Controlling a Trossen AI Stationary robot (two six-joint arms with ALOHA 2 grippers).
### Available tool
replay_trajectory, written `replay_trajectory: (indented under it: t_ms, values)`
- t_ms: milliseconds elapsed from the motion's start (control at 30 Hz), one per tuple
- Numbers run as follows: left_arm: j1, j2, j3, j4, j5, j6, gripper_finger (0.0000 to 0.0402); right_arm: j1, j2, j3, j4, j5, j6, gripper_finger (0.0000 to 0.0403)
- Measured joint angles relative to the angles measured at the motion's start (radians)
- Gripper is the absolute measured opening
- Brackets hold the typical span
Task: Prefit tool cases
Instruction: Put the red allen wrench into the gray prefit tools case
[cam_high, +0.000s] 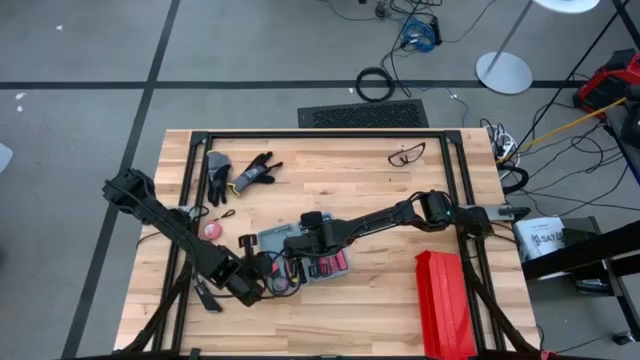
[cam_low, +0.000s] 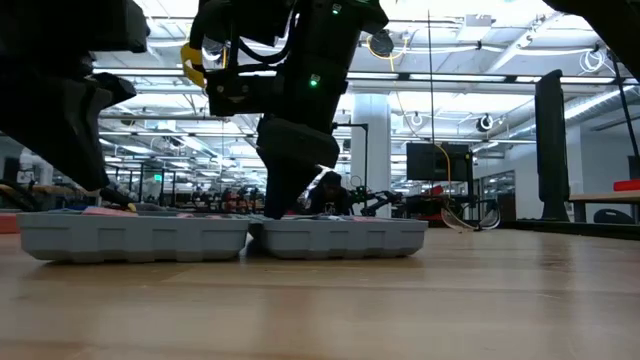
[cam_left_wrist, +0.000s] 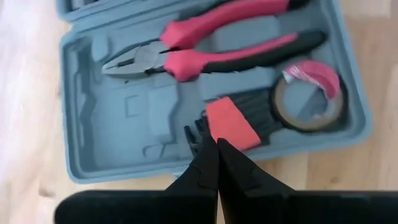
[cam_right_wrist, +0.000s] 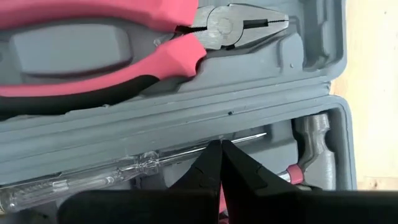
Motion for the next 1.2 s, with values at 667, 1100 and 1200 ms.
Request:
replay_trajectory:
  t_ms: [667,1100,1200]
  values:
    - [0.032,0.058,0.002,0.021,0.101,0.147,0.0,-0.009,-0.003,-0.079,0.068,-0.034,0.024,0.0]
    - [0.058,0.065,0.001,0.025,0.014,0.149,0.0,-0.016,-0.004,-0.082,0.086,-0.077,0.009,0.0]
    - [0.073,0.067,0.0,0.023,-0.005,0.165,0.0,-0.016,-0.004,-0.083,0.093,-0.081,0.009,0.0]
